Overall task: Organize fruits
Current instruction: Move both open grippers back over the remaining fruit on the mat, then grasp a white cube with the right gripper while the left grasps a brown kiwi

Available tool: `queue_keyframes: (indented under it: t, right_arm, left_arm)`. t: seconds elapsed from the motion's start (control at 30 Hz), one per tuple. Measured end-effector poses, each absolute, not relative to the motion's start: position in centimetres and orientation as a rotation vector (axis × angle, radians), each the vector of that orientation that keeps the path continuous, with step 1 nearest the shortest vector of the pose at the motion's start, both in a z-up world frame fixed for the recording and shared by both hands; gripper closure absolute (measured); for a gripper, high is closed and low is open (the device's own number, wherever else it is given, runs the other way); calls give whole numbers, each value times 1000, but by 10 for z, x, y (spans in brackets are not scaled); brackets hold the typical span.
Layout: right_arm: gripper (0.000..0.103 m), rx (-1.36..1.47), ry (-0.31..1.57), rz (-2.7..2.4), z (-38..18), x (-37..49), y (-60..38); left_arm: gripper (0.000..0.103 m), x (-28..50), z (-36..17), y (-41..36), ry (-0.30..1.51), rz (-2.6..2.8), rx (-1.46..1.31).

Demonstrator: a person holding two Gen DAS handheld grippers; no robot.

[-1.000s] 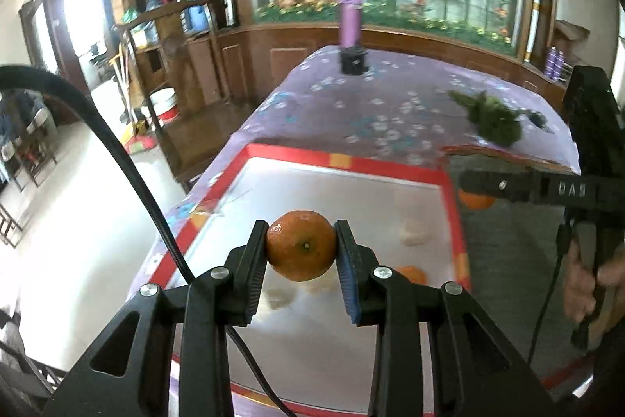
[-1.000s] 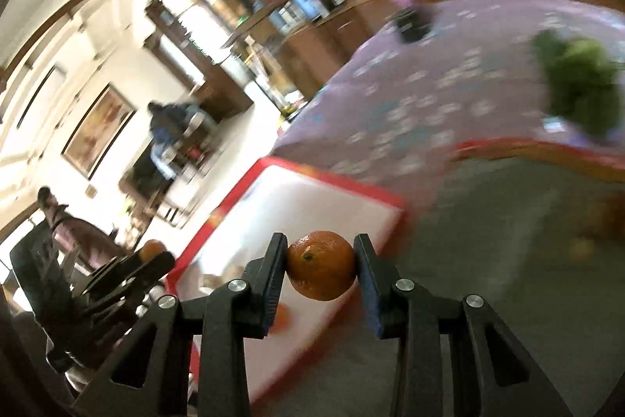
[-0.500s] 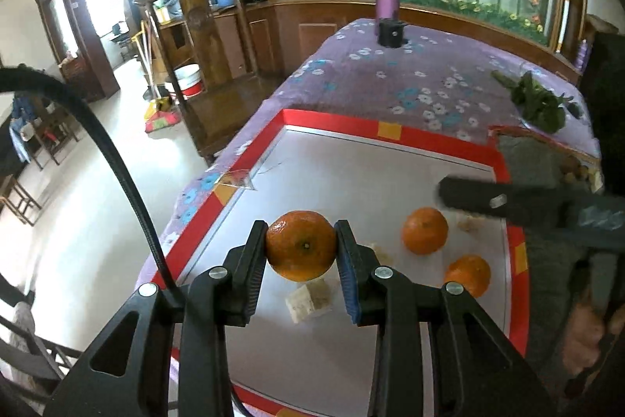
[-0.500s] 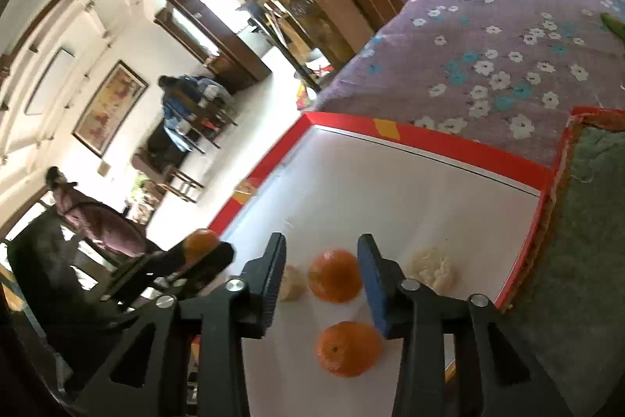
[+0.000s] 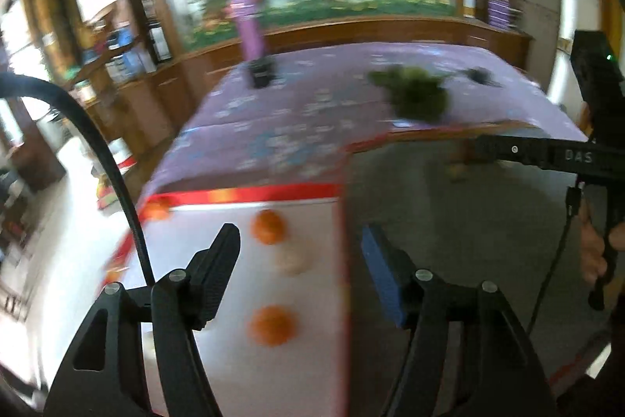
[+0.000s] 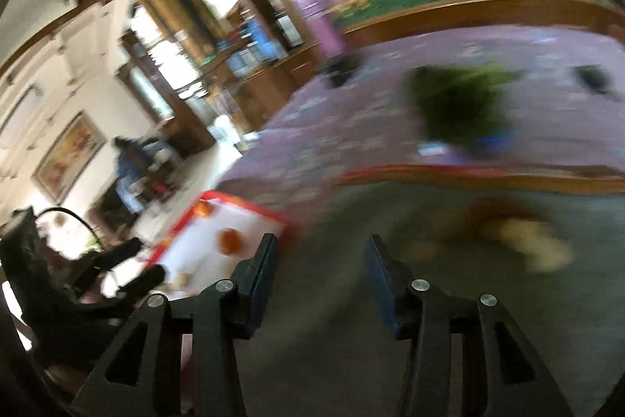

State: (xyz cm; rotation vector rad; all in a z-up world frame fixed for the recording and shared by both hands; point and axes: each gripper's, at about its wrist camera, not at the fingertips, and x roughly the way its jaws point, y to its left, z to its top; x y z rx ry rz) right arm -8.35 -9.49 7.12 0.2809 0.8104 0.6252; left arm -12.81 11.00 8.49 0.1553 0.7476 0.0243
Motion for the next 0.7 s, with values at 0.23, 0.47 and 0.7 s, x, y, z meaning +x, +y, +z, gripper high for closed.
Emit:
queue_keyframes:
  t: [0.23,0.47,0.7]
  right_arm:
    - [54,207,830,423,54,-80,-191]
    - [54,148,890,401,35,-57,-196]
    - [62,85,919,419,21,-45,-174]
  left_arm:
    - [39,-80,71,43,809,-140,177]
    - [39,-49,57,17,872,-197,221]
    - [39,-40,45,15,922,-200,233]
